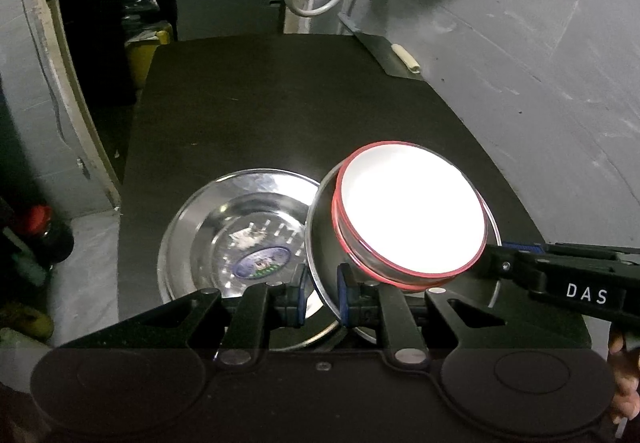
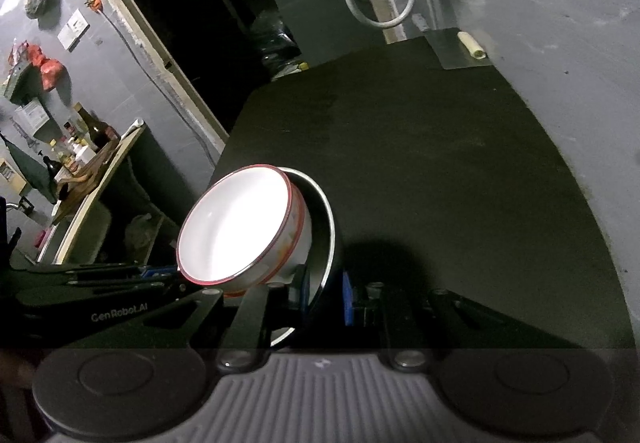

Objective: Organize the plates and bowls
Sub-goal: 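Lift the steel pot with both grippers and carry it over the logo plates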

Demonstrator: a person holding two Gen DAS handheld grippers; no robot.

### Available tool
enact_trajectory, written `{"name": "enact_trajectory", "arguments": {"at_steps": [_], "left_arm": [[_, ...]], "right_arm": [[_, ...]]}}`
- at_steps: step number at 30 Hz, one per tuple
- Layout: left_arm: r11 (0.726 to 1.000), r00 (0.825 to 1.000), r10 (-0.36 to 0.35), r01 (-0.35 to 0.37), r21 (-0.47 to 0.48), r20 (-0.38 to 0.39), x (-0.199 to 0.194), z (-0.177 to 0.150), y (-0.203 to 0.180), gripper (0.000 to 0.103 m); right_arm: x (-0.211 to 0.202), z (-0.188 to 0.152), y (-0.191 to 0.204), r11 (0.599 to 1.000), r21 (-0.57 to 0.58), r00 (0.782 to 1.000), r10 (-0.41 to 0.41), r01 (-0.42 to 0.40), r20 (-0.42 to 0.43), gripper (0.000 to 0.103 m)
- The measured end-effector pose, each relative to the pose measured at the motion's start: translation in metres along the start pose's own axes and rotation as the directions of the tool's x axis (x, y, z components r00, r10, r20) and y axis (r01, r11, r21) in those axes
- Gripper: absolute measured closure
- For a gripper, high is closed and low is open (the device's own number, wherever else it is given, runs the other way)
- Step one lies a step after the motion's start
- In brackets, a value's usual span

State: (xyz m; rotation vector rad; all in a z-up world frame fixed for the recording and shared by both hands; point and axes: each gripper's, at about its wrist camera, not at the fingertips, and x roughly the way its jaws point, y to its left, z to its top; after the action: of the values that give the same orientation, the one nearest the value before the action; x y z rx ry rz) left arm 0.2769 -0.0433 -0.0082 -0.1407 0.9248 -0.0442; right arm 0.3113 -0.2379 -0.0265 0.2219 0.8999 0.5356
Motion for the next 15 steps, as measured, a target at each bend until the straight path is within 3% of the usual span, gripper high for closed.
{"name": "enact_trajectory", "arguments": {"at_steps": [15], "left_arm": [[0.998,0.999,0.037,-0.038,-0.053,-0.012,0.005,0.005,0.032,0.088]], "right_arm": [[0.030,0.013,0.021,0.999,-0.026,0.999,0.031,-0.032,-0.041,0.084]]}}
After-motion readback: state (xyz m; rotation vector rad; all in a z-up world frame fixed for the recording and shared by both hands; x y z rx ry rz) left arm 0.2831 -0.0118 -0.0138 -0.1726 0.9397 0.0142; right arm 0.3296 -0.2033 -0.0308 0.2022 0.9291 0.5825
